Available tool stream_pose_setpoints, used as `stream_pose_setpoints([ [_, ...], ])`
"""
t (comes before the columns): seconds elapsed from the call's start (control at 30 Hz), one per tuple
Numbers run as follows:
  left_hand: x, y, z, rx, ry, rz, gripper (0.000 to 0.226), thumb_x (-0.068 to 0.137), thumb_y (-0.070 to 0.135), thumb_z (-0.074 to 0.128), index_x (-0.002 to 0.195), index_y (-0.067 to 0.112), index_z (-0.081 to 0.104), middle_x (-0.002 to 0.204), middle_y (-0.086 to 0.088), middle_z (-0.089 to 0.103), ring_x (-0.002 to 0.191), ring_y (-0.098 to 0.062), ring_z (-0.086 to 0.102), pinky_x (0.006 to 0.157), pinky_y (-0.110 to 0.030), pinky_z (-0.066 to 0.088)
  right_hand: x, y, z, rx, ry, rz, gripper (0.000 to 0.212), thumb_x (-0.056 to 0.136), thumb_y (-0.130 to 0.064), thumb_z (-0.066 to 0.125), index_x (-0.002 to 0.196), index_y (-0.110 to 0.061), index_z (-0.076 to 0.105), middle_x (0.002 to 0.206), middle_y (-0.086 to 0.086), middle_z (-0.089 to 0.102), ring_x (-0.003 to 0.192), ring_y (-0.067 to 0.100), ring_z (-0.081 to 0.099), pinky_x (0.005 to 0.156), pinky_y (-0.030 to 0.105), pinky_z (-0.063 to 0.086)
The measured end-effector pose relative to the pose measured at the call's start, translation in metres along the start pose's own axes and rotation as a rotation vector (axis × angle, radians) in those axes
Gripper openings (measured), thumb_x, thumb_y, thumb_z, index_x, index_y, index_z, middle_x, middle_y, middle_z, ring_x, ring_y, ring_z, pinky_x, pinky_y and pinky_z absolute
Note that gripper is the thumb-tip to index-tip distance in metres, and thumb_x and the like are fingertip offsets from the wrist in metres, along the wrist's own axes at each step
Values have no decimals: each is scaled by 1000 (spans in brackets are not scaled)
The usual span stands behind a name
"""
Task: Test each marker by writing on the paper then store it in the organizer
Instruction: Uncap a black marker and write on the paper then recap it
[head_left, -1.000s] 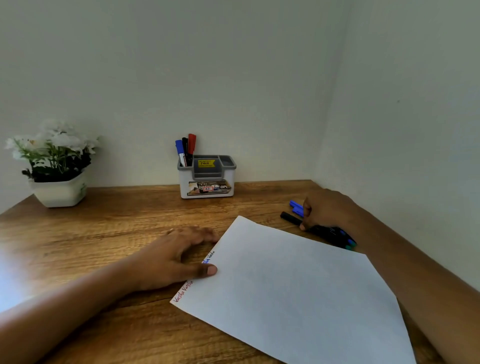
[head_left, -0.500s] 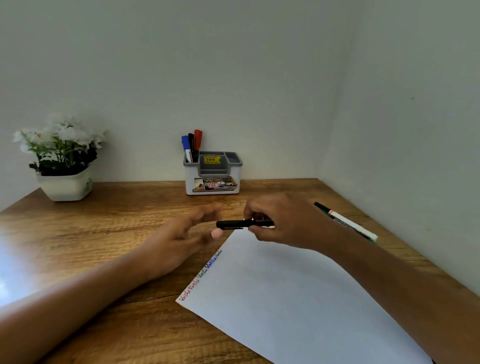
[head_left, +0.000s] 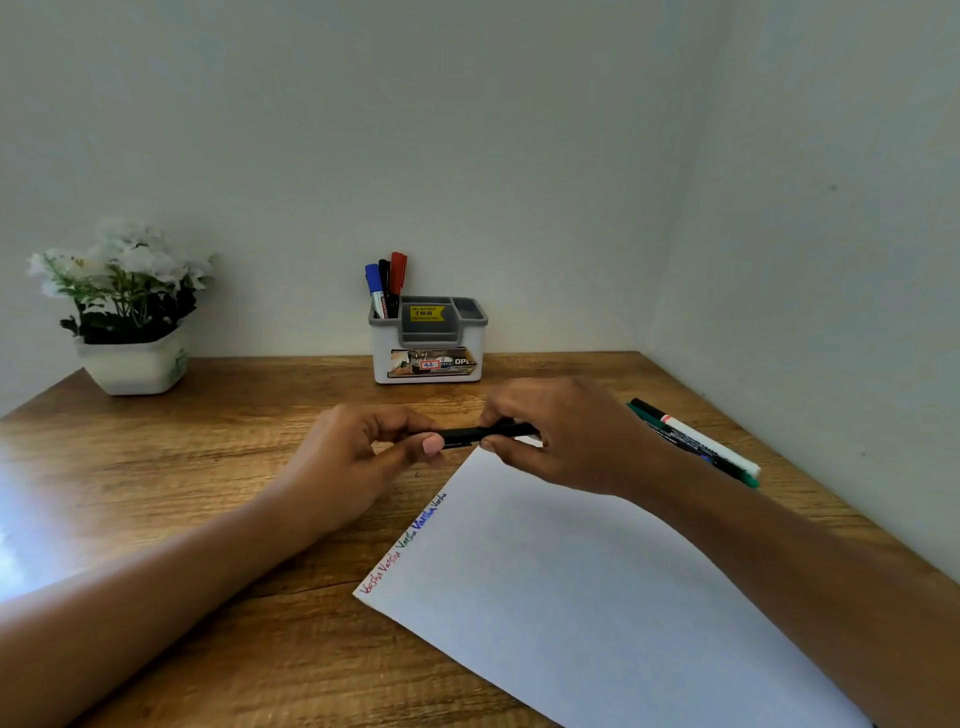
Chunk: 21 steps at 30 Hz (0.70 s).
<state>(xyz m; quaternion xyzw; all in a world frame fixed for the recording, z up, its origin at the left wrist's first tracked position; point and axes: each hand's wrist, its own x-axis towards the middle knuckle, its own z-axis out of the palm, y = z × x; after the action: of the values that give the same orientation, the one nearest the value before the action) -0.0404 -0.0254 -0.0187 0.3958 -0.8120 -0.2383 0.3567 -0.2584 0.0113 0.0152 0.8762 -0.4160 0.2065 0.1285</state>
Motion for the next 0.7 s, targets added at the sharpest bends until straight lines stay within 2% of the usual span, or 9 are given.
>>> stream_pose_setpoints([
  [0.17, -1, 1, -1, 57, 67, 105, 21, 70, 54, 57, 80, 41, 70, 84, 30, 66, 82, 9, 60, 59, -6, 38, 1, 4, -4, 156, -29, 48, 16, 86, -31, 59, 88, -17, 66, 76, -10, 64, 64, 6, 52, 56, 16, 37],
  [0.27, -2, 0, -1, 61, 92, 160, 27, 72, 52, 57, 85, 36, 73, 86, 30, 66, 83, 10, 61, 61, -4, 41, 1, 7, -5, 219, -51, 98, 16, 86, -34, 60, 87, -20, 67, 72, -13, 63, 62, 12, 54, 55, 22, 39],
  [0.33, -2, 0, 0, 73, 83, 192, 25, 72, 54, 55, 88, 41, 70, 88, 31, 65, 85, 8, 62, 63, -7, 44, 0, 9, -8, 293, -118, 158, 10, 88, -32, 62, 87, -23, 66, 70, -15, 61, 61, 10, 53, 54, 22, 38],
  [0.4, -2, 1, 1, 84, 74, 231, 23, 74, 55, 55, 91, 45, 66, 87, 33, 64, 86, 4, 63, 65, -18, 51, -1, 12, -11, 425, -205, 216, 8, 89, -28, 63, 87, -21, 66, 68, -10, 64, 57, 5, 50, 52, 17, 36],
  [0.5, -3, 1, 1, 99, 71, 305, 26, 81, 58, 61, 97, 39, 70, 87, 33, 65, 84, 1, 65, 65, -30, 56, -3, 13, -15, 612, -318, 281, 14, 91, -23, 60, 92, -11, 67, 64, -4, 63, 51, 2, 47, 49, 14, 36],
  [0.6, -4, 1, 3, 76, 36, 342, 38, 78, 58, 54, 99, 33, 73, 88, 33, 66, 87, -2, 66, 71, -28, 56, -3, 14, -16, 708, -390, 307, 18, 93, -23, 57, 103, -14, 69, 58, -6, 54, 48, 5, 42, 44, 17, 33],
  [0.7, -5, -1, 3, 61, 25, 361, 35, 78, 58, 53, 96, 34, 72, 89, 33, 66, 90, -1, 65, 73, -20, 53, -3, 15, -18, 728, -432, 324, 22, 93, -24, 55, 107, -16, 71, 56, -6, 50, 48, 7, 39, 43, 19, 31],
])
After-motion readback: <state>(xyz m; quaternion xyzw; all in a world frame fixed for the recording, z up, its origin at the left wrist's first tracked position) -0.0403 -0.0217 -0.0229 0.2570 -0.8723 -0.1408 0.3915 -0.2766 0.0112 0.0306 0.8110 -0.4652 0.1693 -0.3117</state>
